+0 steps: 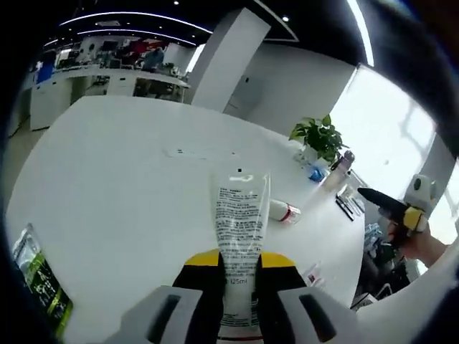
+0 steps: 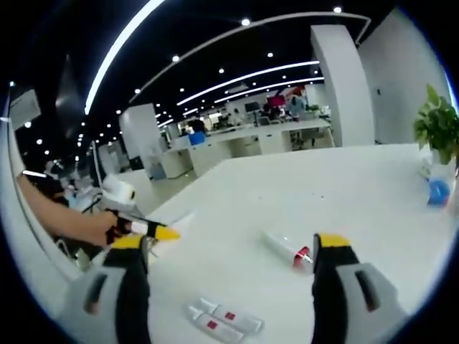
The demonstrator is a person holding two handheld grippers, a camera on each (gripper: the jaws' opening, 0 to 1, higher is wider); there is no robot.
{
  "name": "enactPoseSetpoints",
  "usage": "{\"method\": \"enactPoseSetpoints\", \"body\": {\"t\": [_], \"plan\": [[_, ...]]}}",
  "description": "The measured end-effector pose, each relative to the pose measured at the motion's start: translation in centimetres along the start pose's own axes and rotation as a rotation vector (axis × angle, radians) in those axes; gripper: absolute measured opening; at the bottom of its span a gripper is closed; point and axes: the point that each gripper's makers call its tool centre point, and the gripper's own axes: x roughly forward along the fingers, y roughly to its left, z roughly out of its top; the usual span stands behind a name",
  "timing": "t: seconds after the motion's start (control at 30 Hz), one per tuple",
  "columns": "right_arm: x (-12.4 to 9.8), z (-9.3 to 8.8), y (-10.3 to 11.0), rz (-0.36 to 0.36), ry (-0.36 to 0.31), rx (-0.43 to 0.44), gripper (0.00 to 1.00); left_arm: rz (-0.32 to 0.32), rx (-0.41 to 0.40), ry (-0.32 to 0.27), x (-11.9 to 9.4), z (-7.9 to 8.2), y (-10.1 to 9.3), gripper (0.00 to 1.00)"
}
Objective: Arrange the skincare products in the storage area until every visible bottle or jar stands upright without overlapping.
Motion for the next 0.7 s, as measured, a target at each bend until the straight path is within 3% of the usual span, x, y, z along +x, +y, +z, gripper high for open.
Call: {"method": "enactPoseSetpoints", "body": {"t": [0.5,0.7], "plan": [[1.1,0.7,2.7,0.080,-0.014,0.022,0.84,-0.113,-0.016,-0.168,-2.8,4.5,-3.6,0.13],[2.0,0.7,4.2,0.134,-0.007,0.053,0.80,-0.225,-0.004,-0.240,-4.1,6.3,-6.0,0.13]]}}
